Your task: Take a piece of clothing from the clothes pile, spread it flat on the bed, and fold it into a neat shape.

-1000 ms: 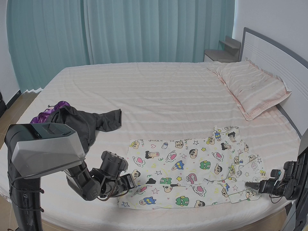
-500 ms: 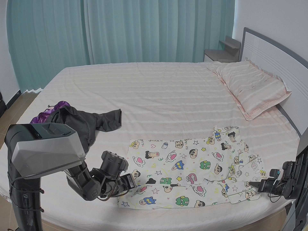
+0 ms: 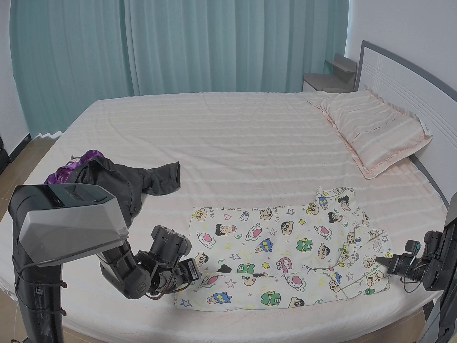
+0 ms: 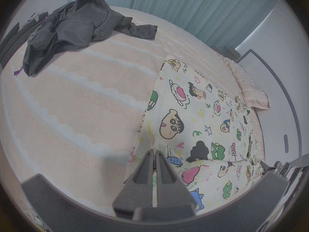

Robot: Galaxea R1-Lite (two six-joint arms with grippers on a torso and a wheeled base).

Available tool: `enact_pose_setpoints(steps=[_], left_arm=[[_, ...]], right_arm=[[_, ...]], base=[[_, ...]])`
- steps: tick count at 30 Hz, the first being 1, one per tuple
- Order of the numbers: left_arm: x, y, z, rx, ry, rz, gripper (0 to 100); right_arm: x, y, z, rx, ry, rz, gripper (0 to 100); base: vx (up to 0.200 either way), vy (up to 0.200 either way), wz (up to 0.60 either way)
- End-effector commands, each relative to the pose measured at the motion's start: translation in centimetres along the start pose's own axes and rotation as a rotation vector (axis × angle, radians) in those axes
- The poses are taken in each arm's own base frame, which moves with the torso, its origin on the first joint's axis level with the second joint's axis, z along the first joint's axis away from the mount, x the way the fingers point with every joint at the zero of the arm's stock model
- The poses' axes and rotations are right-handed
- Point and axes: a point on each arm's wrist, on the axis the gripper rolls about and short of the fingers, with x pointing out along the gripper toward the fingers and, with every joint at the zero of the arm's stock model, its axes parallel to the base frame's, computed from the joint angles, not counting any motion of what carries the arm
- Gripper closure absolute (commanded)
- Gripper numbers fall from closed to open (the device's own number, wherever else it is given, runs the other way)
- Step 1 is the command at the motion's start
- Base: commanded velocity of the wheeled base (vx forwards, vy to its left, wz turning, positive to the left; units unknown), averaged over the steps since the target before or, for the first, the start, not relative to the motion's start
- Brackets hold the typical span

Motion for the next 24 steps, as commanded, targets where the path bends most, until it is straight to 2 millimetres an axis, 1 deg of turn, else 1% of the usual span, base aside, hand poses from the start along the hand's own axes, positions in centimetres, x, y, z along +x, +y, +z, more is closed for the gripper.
enact_pose_setpoints(steps=[1, 10, 15, 21, 22, 24], left_arm=[[0.2, 0.0, -0.1, -0.001, 0.002, 0.002, 100], [0.1, -0.2, 0.0, -0.04, -0.003, -0.002, 100], [0.1, -0.2, 0.0, -0.043, -0.002, -0.001, 100], [0.0, -0.2, 0.1, -0.085, -0.018, 0.007, 100], [0.0, -0.2, 0.1, -0.087, -0.018, 0.007, 0], [0.0, -0.2, 0.1, -0.087, -0.02, 0.009, 0]], right_arm=[[0.0, 0.0, 0.9, -0.033, -0.041, 0.004, 100], [0.4, -0.1, 1.8, -0.038, -0.075, 0.001, 100], [0.4, -0.1, 1.7, -0.035, -0.073, 0.002, 100], [0.5, -0.2, 1.9, -0.038, -0.079, 0.001, 100], [0.5, -0.2, 1.9, -0.04, -0.079, 0.001, 100], [0.6, -0.2, 2.1, -0.044, -0.086, 0.002, 100]], base=[[0.0, 0.0, 0.0], [0.0, 0.0, 0.0], [0.0, 0.0, 0.0], [0.0, 0.0, 0.0], [0.0, 0.0, 0.0], [0.0, 0.0, 0.0]])
